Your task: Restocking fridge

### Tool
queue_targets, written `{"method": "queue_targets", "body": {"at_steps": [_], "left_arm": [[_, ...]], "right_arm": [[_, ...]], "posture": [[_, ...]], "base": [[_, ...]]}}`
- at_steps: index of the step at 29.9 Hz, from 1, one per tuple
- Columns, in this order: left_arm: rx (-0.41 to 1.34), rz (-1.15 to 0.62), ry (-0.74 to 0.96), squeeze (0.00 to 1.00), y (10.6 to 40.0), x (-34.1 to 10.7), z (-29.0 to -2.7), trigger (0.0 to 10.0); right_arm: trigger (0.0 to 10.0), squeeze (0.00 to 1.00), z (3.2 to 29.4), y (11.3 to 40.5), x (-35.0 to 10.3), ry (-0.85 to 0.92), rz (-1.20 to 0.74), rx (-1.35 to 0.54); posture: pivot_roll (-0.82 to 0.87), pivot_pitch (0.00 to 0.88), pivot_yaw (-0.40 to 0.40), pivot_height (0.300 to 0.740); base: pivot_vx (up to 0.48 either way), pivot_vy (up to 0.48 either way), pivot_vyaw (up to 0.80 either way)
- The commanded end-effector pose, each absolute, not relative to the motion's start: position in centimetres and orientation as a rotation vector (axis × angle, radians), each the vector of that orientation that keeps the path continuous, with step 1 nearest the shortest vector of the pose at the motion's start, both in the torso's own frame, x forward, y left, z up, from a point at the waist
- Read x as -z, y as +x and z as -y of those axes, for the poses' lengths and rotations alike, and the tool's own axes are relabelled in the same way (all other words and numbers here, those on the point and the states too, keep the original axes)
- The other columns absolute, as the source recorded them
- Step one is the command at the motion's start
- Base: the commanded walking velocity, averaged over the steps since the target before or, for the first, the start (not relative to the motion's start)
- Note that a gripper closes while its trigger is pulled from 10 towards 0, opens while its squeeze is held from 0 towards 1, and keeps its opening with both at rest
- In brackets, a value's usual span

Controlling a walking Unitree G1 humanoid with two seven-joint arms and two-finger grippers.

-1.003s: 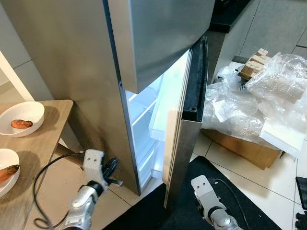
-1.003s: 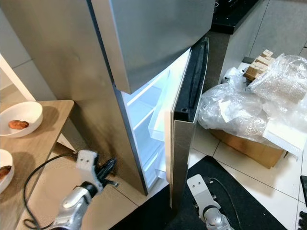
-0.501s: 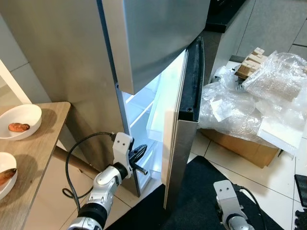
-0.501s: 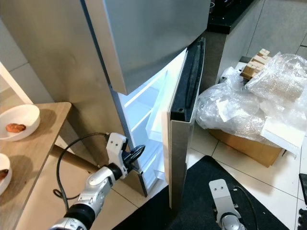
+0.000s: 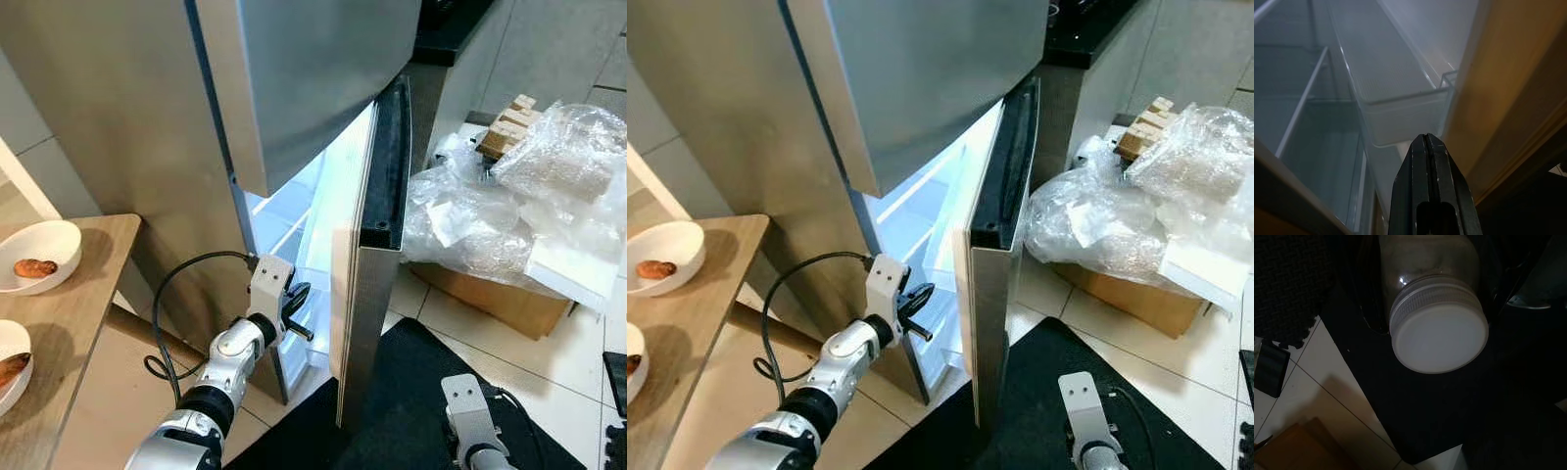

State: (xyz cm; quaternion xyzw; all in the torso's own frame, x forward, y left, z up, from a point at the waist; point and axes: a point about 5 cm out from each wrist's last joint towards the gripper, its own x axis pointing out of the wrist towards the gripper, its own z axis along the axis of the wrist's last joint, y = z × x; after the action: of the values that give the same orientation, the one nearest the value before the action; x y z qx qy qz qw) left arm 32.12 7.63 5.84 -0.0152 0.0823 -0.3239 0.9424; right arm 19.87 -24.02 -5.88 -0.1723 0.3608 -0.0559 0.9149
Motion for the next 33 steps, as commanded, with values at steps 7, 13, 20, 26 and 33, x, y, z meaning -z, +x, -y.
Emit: {"method": "queue_targets", "body": {"at_steps": [7,13,20,26,33], "left_arm": [[0.736,-0.130,-0.059,0.00,32.6,-6.8,-6.7,10.0],[0.796,-0.105,-0.079,0.00,32.9,-7.7,-5.2,10.0],[0.864,-0.084,-0.097,0.00,32.7,-8.4,-3.3,10.0],[0.914,-0.069,-0.141,0.00,32.0,-8.6,-1.5,10.0],[1.039,-0.038,-0.199,0.00,30.5,-9.3,2.1,10.0]], "right_arm": [[10.0,0.00,24.4,19.3,5.9,-0.348,-0.722,0.136],[10.0,0.00,24.9,19.2,5.7,-0.347,-0.713,0.152],[10.0,0.00,23.7,19.9,5.4,-0.352,-0.648,0.060],[10.0,0.00,22.3,21.0,4.9,-0.353,-0.603,-0.003],[10.0,0.00,23.6,19.8,5.7,-0.397,-0.697,0.058]], "posture": [[-0.22,0.156,0.092,0.740],[-0.24,0.165,0.100,0.740],[-0.23,0.165,0.090,0.740],[-0.22,0.161,0.075,0.740],[-0.21,0.156,0.068,0.740]], "base": [[0.000,0.000,0.00],[0.000,0.000,0.00],[0.000,0.000,0.00],[0.000,0.000,0.00],[0.000,0.000,0.00]]}}
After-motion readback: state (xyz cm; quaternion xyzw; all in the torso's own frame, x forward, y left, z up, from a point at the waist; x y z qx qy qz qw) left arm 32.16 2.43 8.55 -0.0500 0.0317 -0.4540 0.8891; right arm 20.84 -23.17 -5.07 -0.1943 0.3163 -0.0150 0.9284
